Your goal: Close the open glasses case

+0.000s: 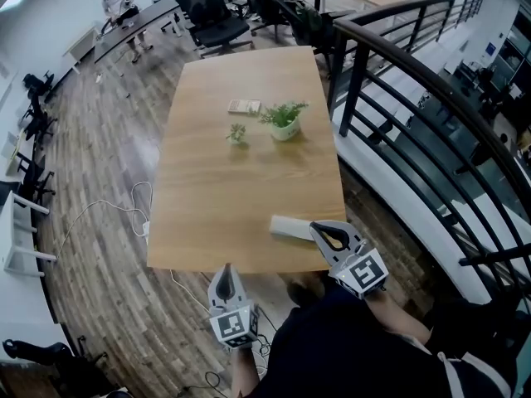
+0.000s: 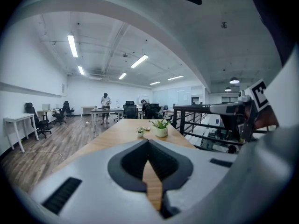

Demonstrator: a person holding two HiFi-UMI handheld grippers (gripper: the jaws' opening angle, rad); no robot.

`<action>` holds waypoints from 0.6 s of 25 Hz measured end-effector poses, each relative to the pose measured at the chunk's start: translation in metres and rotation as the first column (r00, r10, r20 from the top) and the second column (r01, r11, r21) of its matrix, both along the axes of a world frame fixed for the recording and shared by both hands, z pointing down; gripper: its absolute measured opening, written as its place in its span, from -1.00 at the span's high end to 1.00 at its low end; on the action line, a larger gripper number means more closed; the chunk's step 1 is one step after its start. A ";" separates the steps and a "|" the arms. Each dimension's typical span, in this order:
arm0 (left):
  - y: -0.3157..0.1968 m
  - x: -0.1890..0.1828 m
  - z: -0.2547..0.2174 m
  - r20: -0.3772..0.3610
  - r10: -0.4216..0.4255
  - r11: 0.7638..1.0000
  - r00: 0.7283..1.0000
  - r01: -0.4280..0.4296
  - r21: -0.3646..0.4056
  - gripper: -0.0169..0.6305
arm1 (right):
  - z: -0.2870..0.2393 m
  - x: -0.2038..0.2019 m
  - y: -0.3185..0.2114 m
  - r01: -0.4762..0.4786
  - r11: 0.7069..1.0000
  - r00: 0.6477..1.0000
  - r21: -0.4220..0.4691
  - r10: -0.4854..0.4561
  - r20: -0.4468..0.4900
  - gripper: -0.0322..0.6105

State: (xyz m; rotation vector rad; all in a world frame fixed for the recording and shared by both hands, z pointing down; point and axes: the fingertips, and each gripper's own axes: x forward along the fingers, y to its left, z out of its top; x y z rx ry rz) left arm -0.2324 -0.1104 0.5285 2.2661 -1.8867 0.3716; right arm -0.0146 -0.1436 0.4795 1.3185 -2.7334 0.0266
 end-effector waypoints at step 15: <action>-0.001 0.027 -0.002 -0.001 0.051 0.998 0.999 -0.051 -0.020 0.95 | 0.000 0.019 0.004 -0.026 1.000 1.000 -0.016 0.026 0.005 0.86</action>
